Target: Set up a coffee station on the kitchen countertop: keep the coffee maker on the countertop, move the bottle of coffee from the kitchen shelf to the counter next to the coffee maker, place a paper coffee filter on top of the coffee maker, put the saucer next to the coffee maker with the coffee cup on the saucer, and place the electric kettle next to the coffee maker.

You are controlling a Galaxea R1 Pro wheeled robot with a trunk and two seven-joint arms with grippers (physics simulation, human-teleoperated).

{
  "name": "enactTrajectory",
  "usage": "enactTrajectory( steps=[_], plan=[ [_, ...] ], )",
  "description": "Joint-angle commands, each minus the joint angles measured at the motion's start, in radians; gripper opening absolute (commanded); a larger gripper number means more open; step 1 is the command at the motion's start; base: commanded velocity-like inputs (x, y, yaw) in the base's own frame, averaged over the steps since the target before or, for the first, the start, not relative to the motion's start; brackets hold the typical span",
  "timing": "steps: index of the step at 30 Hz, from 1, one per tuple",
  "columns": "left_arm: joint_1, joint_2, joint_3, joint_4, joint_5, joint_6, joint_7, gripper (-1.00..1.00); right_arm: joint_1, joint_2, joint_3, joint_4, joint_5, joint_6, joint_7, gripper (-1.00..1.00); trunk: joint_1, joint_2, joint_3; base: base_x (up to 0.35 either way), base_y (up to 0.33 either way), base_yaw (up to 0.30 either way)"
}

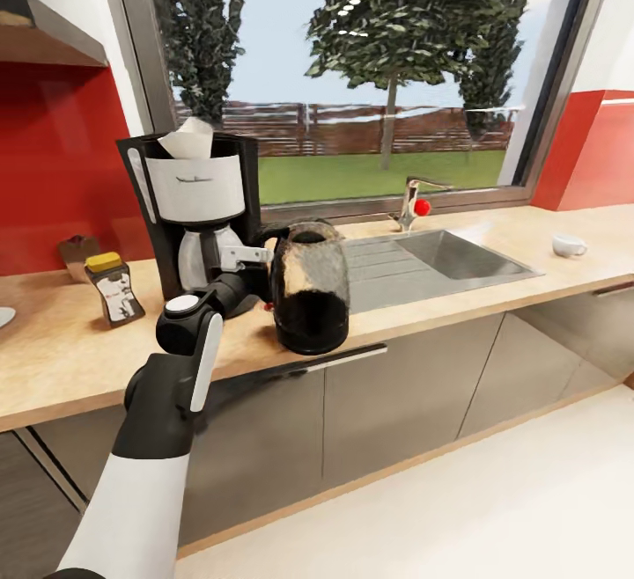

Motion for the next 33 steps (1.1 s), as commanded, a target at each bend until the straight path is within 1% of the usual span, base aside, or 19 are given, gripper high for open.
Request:
enactTrajectory(
  steps=[1,5,12,18,24,33],
  plan=[
    [-0.001,-0.001,0.001,-0.001,-0.010,0.005,-0.008,-1.00,-0.001,0.000,0.002,0.001,-0.007,-0.003,0.005,1.00,0.000,-0.001,-0.001,0.000,-0.157,0.158],
    [-0.001,-0.001,0.001,-0.001,-0.010,0.005,-0.008,-1.00,-0.001,0.000,0.002,0.000,-0.007,-0.003,0.005,1.00,0.000,-0.001,-0.001,0.000,-0.125,0.202],
    [-0.001,-0.001,0.000,-0.001,-0.010,0.005,-0.008,-1.00,-0.001,0.000,0.002,0.001,-0.007,-0.003,0.004,1.00,0.000,-0.001,-0.001,0.000,-0.266,0.078],
    [-0.001,-0.001,0.001,-0.001,-0.010,0.005,-0.008,-1.00,-0.001,0.000,0.002,0.000,-0.007,-0.003,0.003,1.00,0.000,-0.001,-0.001,0.000,-0.065,0.253],
    [-0.001,-0.001,0.001,-0.001,-0.010,0.005,-0.008,-1.00,-0.001,0.000,0.002,0.001,-0.007,-0.003,0.004,1.00,0.000,-0.001,-0.001,0.000,-0.255,0.076],
    [-0.001,-0.001,0.001,-0.001,-0.010,0.005,-0.007,-1.00,-0.001,0.000,0.002,0.001,-0.007,-0.004,0.003,1.00,0.000,-0.001,-0.001,0.000,-0.045,0.248]
  ],
)
